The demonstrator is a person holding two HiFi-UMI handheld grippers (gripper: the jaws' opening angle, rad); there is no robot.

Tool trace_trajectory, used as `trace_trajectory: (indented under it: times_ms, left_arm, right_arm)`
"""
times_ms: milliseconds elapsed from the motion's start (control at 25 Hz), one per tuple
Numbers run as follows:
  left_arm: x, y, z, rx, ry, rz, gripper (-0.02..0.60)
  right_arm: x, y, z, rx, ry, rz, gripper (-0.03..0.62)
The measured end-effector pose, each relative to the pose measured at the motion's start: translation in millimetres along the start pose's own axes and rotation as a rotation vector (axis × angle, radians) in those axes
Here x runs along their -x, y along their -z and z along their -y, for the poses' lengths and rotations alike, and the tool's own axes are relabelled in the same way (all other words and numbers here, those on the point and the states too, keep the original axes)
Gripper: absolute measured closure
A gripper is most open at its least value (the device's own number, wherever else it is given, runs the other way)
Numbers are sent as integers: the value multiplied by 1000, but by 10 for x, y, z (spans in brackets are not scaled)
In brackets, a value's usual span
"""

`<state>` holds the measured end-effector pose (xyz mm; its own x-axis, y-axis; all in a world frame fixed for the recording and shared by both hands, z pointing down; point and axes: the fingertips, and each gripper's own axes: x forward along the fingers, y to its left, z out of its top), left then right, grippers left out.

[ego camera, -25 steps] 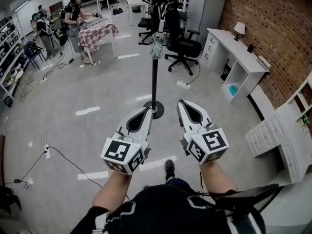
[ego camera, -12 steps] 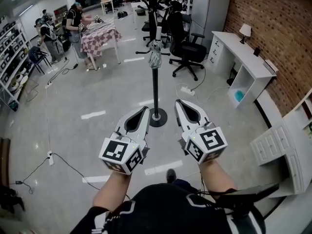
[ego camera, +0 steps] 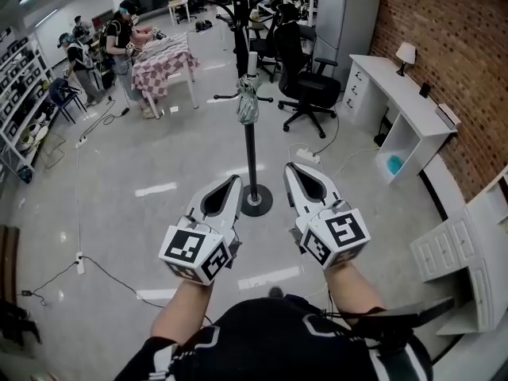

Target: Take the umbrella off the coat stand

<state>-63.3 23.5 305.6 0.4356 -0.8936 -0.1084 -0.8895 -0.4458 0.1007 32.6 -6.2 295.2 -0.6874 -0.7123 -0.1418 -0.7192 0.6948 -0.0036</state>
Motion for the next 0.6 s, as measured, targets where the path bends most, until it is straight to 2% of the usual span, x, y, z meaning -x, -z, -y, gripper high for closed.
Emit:
trace_trajectory:
  times_ms: [440,600]
  left_arm:
    - [-695,60,125,-33,-18,-16,574]
    - [-809,112,96,-29,-57,-26,574]
  right_arm:
    - [-131,54,665,-10,-40,-2,591]
    - [-179,148,854,-21,-55,-12,591]
